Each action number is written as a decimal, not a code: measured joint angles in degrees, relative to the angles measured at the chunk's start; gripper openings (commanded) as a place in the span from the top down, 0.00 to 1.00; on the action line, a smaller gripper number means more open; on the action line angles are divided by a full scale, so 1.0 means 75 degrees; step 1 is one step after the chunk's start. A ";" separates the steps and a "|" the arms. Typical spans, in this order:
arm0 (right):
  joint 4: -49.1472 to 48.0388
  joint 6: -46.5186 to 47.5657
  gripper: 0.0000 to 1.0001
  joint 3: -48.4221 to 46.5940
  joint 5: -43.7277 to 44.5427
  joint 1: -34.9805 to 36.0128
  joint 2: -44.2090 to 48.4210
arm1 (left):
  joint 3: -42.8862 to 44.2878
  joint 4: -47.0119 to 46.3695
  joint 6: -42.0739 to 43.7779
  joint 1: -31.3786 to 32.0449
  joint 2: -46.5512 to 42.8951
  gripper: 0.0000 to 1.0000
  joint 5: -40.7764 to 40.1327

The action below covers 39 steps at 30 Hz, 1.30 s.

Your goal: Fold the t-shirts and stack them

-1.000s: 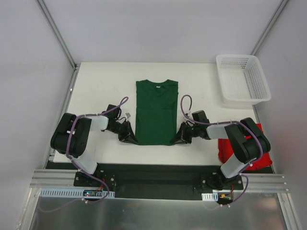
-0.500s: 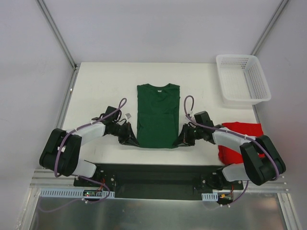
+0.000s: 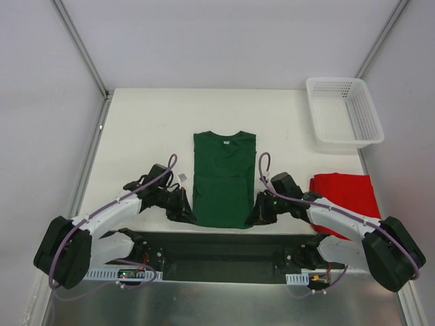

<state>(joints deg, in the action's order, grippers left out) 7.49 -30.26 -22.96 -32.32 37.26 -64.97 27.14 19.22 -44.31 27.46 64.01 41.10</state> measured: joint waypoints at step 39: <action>0.4284 0.0192 0.99 -0.3258 0.3016 0.1239 0.1542 | 0.3410 0.3287 -0.0140 0.1737 -0.1244 1.00 -0.2197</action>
<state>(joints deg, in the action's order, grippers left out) 39.62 -28.82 -47.40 -9.69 46.54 -53.41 52.71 43.88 -45.36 40.49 54.68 24.62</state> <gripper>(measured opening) 0.050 0.039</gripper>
